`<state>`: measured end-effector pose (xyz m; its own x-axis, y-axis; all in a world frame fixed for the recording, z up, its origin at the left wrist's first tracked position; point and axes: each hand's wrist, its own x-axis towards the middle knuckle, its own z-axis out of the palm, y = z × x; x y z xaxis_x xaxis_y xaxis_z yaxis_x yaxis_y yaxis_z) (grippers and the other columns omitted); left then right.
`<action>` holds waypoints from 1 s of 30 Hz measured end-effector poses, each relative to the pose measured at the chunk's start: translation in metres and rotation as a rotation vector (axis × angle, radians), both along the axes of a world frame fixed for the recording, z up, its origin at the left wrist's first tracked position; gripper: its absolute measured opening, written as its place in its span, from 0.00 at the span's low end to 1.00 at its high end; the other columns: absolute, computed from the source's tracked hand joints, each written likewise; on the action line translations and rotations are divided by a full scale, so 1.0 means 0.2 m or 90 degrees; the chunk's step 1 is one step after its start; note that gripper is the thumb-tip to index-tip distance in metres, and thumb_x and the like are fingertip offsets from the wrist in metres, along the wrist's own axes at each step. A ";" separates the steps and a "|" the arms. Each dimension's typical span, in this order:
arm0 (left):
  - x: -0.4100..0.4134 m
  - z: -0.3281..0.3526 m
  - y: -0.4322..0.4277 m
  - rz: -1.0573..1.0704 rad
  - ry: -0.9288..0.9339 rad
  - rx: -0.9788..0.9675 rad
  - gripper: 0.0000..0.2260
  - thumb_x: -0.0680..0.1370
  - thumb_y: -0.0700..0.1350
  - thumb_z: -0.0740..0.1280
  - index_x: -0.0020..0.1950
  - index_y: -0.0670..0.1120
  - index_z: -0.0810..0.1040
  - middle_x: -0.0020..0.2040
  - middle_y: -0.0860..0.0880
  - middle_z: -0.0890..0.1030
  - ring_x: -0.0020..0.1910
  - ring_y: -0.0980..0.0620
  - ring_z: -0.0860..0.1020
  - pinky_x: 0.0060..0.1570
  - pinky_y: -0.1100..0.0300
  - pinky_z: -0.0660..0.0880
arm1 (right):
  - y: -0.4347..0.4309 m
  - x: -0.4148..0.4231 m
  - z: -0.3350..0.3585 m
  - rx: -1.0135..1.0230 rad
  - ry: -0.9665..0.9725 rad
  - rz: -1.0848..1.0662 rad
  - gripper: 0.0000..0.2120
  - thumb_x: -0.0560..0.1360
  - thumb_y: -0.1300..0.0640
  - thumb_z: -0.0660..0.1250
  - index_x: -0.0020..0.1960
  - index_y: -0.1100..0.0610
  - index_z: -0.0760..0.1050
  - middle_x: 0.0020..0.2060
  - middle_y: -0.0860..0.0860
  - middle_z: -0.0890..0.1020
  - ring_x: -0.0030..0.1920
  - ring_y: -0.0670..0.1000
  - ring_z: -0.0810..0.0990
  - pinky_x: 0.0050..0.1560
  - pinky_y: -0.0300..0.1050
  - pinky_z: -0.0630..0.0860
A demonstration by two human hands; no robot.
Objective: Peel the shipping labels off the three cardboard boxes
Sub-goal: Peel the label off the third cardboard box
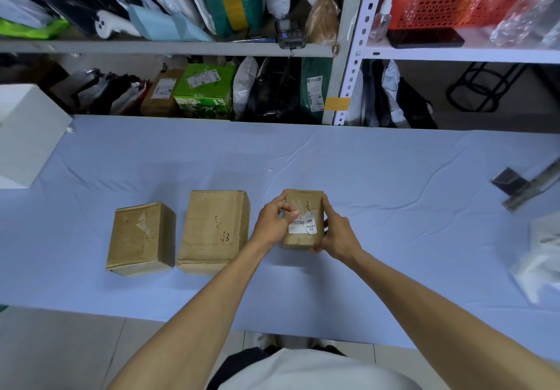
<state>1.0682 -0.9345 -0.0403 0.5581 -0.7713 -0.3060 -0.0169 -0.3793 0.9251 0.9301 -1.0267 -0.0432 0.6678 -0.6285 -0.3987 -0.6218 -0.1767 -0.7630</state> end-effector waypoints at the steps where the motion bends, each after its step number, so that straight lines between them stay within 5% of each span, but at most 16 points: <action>1: 0.00 0.00 0.00 -0.002 0.001 -0.002 0.07 0.76 0.37 0.68 0.40 0.46 0.76 0.76 0.50 0.63 0.73 0.50 0.66 0.58 0.71 0.65 | 0.00 0.00 0.00 0.000 0.004 0.001 0.54 0.65 0.68 0.74 0.78 0.47 0.45 0.47 0.54 0.77 0.40 0.52 0.78 0.27 0.33 0.74; 7: 0.00 0.00 0.00 0.000 -0.013 -0.008 0.07 0.76 0.37 0.68 0.39 0.46 0.77 0.76 0.51 0.64 0.72 0.50 0.67 0.61 0.67 0.65 | 0.00 0.00 -0.01 -0.017 0.020 0.021 0.57 0.62 0.68 0.75 0.78 0.47 0.44 0.46 0.50 0.77 0.43 0.52 0.78 0.32 0.37 0.76; 13: 0.02 -0.01 0.01 -0.012 -0.021 0.001 0.08 0.76 0.38 0.69 0.38 0.48 0.78 0.76 0.52 0.64 0.71 0.50 0.68 0.64 0.63 0.64 | 0.01 0.01 -0.02 -0.003 0.010 0.004 0.55 0.64 0.67 0.75 0.78 0.48 0.44 0.40 0.42 0.74 0.36 0.46 0.77 0.23 0.29 0.70; 30: 0.02 -0.01 0.02 -0.003 -0.014 0.002 0.04 0.76 0.38 0.69 0.42 0.44 0.79 0.75 0.51 0.66 0.71 0.51 0.69 0.61 0.65 0.65 | 0.03 0.01 -0.02 -0.010 0.018 0.000 0.56 0.63 0.67 0.75 0.78 0.48 0.43 0.42 0.45 0.74 0.37 0.45 0.75 0.22 0.29 0.68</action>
<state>1.0717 -0.9307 -0.0415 0.5613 -0.7730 -0.2955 -0.0394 -0.3816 0.9235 0.9324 -1.0202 -0.0467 0.6567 -0.6351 -0.4068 -0.6428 -0.1891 -0.7424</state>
